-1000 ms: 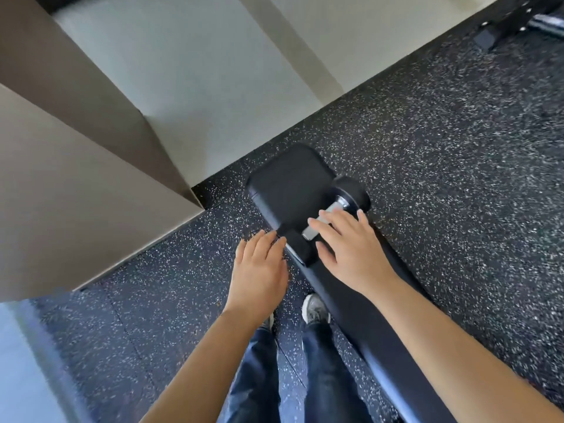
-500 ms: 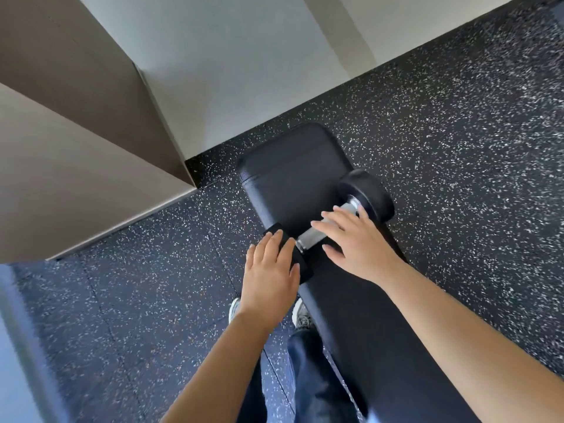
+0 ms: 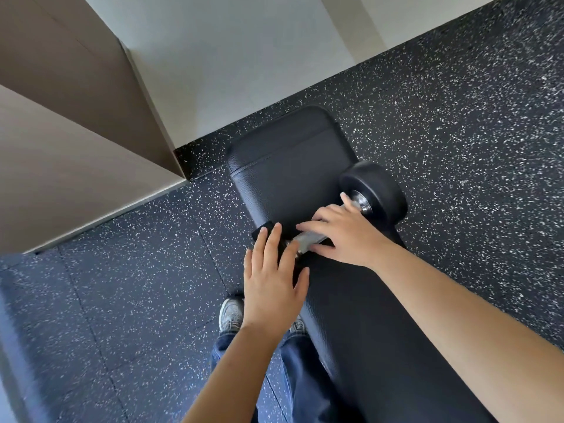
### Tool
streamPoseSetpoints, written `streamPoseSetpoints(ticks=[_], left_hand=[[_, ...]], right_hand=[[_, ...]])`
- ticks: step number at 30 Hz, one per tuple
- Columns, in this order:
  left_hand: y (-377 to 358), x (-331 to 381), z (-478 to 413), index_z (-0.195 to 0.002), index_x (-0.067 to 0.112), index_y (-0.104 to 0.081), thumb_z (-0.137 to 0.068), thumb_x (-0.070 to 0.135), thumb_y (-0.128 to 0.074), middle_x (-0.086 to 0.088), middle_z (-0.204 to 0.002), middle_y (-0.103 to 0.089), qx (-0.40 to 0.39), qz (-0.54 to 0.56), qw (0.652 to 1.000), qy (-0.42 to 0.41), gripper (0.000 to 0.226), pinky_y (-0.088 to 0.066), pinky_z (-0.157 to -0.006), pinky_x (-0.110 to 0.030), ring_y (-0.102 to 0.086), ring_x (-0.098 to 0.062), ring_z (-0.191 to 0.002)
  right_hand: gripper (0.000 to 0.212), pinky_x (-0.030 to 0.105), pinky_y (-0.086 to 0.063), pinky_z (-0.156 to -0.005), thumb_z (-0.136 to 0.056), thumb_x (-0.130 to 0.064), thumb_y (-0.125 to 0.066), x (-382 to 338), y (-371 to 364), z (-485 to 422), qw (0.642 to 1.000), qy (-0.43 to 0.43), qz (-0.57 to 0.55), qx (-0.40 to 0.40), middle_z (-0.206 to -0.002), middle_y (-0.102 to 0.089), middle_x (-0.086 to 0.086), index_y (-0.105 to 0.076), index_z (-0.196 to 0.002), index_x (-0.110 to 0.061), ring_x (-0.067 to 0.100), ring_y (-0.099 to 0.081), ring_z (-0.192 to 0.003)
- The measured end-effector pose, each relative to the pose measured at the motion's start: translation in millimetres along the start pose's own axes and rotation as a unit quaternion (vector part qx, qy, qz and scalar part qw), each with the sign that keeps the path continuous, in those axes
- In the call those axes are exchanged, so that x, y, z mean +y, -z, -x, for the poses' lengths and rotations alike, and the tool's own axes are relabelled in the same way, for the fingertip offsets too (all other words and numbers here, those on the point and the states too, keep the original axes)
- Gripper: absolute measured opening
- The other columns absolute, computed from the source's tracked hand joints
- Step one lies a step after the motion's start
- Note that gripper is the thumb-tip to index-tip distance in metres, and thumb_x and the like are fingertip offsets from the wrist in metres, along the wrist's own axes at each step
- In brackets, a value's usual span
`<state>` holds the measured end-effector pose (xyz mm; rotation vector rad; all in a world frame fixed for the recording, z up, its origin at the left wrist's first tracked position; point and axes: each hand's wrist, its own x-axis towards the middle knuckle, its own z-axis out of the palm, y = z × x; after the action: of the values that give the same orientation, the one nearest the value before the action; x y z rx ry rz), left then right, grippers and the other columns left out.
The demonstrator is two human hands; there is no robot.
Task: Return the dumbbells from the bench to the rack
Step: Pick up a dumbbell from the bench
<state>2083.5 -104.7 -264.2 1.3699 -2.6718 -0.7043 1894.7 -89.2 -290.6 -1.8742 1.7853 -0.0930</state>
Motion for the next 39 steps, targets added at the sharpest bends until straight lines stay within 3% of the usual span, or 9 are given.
streamPoseSetpoints(ticks=[7,12,16,20,25,28,31,36,39], left_hand=[[-7.0,1.1,-2.2,-0.121,0.018,-0.048,-0.080,0.040,-0.045,-0.016,-0.139,-0.044,0.024,0.018,0.999,0.030,0.047,-0.038,-0.099,-0.056,-0.031,-0.031,-0.131],[-8.2,2.1,-1.9,-0.124,0.023,-0.044,-0.075,0.044,-0.047,-0.016,-0.140,-0.042,0.037,0.039,0.996,0.070,0.054,-0.034,-0.100,-0.056,-0.026,-0.029,-0.131],[-8.5,4.6,5.3,-0.131,0.027,-0.037,-0.074,0.047,-0.047,-0.016,-0.145,-0.035,0.036,0.078,0.991,0.098,0.062,-0.031,-0.101,-0.056,-0.024,-0.030,-0.133],[-6.3,6.6,5.3,-0.137,0.033,-0.029,-0.078,0.046,-0.043,-0.014,-0.151,-0.021,0.050,0.169,0.973,0.149,0.062,-0.032,-0.103,-0.050,-0.034,-0.034,-0.131],[-1.5,1.6,-4.0,-0.137,0.025,-0.040,-0.086,0.027,-0.056,-0.007,-0.150,-0.027,0.074,0.222,0.962,0.141,0.054,-0.031,-0.101,-0.029,-0.033,-0.019,-0.131],[1.5,-1.8,-8.6,-0.134,0.024,-0.045,-0.085,0.013,-0.063,-0.006,-0.145,-0.036,0.069,0.221,0.964,0.130,0.053,-0.036,-0.097,-0.028,-0.039,-0.020,-0.129],[3.1,-8.1,-12.4,-0.131,0.027,-0.049,-0.082,0.012,-0.066,-0.006,-0.138,-0.045,0.061,0.205,0.970,0.114,0.054,-0.041,-0.093,-0.031,-0.045,-0.019,-0.122],[5.2,-15.9,-10.2,-0.129,0.030,-0.050,-0.079,0.013,-0.070,0.001,-0.131,-0.052,0.045,0.227,0.963,0.137,0.056,-0.037,-0.087,-0.021,-0.046,-0.007,-0.114],[7.8,-15.7,-7.9,-0.124,0.030,-0.055,-0.075,0.012,-0.073,0.002,-0.128,-0.056,0.060,0.245,0.956,0.149,0.055,-0.035,-0.087,-0.013,-0.044,-0.003,-0.113]], right_hand=[[0.046,0.041,-0.014,-0.111,-0.083,-0.056,-0.052,13.2,12.9,-19.9,0.992,0.041,0.068,-0.094,-0.098,-0.057,-0.002,-0.054,-0.123,-0.033,0.019,-0.054,-0.102],[0.042,0.034,-0.039,-0.082,-0.080,-0.061,-0.052,9.8,16.4,-24.9,0.988,0.046,0.093,-0.113,-0.083,-0.054,-0.003,-0.056,-0.109,-0.031,0.020,-0.059,-0.089],[0.040,0.038,-0.045,-0.074,-0.080,-0.060,-0.053,6.7,19.9,-23.7,0.986,0.035,0.077,-0.142,-0.079,-0.054,-0.002,-0.055,-0.105,-0.028,0.021,-0.059,-0.083],[0.039,0.034,-0.040,-0.069,-0.081,-0.056,-0.055,1.4,17.4,-18.9,0.988,-0.021,0.021,-0.148,-0.083,-0.063,0.004,-0.056,-0.105,-0.026,0.022,-0.059,-0.083],[0.042,0.030,-0.032,-0.065,-0.082,-0.056,-0.055,-11.9,6.2,-5.2,0.985,-0.099,-0.055,-0.131,-0.087,-0.066,0.009,-0.054,-0.112,-0.027,0.028,-0.058,-0.089],[0.040,0.031,-0.037,-0.070,-0.084,-0.052,-0.056,-22.3,-0.9,5.2,0.973,-0.140,-0.135,-0.127,-0.094,-0.066,0.007,-0.052,-0.116,-0.030,0.030,-0.059,-0.093],[0.039,0.034,-0.044,-0.079,-0.085,-0.050,-0.056,-33.7,-11.5,12.7,0.952,-0.186,-0.206,-0.131,-0.100,-0.065,0.004,-0.048,-0.119,-0.033,0.028,-0.059,-0.095],[0.030,0.032,-0.050,-0.073,-0.081,-0.038,-0.064,-39.3,-20.7,15.4,0.905,-0.233,-0.328,-0.139,-0.078,-0.063,-0.007,-0.051,-0.108,-0.036,0.015,-0.058,-0.063],[0.027,0.031,-0.051,-0.066,-0.080,-0.033,-0.065,-40.2,-20.4,15.6,0.889,-0.244,-0.358,-0.150,-0.069,-0.063,-0.007,-0.052,-0.103,-0.037,0.014,-0.056,-0.055]])
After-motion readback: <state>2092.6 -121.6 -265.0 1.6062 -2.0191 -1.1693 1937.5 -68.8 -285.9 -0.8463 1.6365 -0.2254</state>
